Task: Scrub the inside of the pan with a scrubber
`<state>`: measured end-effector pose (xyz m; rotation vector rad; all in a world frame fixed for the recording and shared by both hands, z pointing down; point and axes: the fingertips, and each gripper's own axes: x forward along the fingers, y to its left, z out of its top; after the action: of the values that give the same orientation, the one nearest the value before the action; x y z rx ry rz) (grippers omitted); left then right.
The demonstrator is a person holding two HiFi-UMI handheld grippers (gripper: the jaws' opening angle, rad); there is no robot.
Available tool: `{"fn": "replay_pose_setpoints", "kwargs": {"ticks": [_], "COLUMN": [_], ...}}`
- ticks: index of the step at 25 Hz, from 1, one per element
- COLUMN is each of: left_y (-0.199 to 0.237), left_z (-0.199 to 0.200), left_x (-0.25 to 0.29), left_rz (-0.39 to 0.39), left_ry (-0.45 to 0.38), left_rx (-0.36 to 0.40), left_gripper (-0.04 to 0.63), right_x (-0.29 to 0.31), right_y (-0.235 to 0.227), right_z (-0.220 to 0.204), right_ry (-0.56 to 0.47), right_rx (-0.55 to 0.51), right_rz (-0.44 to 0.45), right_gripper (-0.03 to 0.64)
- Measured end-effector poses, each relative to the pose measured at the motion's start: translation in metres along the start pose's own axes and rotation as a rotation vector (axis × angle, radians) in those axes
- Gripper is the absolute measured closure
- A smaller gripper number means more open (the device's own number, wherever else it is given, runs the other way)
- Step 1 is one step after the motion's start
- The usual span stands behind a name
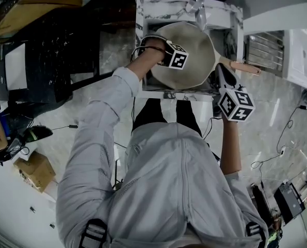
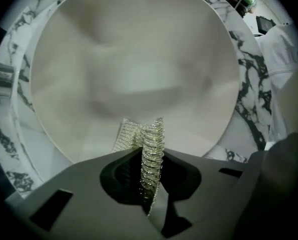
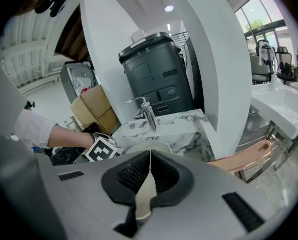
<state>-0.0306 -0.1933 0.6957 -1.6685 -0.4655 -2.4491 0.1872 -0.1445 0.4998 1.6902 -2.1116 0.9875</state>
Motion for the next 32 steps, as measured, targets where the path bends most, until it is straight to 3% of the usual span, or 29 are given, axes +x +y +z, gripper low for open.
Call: {"fn": "replay_pose_setpoints", "kwargs": {"ticks": [7,16,21,25,32], "left_y": [0.042,0.076,0.092,0.098,0.099], "left_z": [0.018,0.043,0.064,0.083,0.115], "left_x": [-0.007,-0.006,-0.014,-0.023,-0.034], "left_rz": [0.163,0.361,0.427,0.426,0.284], "left_ry": [-0.071,-0.239,-0.367,-0.484,-0.733], "left_rx": [-0.103,-0.220,-0.253,-0.267,-0.411], "left_gripper": [0.529,0.529,0.529,0.529,0.529], "right_x": [0.001,0.000,0.001,0.004,0.007], "right_y": [-0.009,-0.032,-0.047,-0.052,-0.058], "right_z": [0.004,0.008,0.007,0.001,-0.005], "right_ry": [0.009,0.029,0.040,0.054,0.072], "right_rx": [-0.006,-0.040,-0.062,-0.097,-0.120], "right_rz": [0.010,0.031,0.048,0.058,0.079], "right_gripper": [0.581,0.581,0.581,0.581,0.581]}}
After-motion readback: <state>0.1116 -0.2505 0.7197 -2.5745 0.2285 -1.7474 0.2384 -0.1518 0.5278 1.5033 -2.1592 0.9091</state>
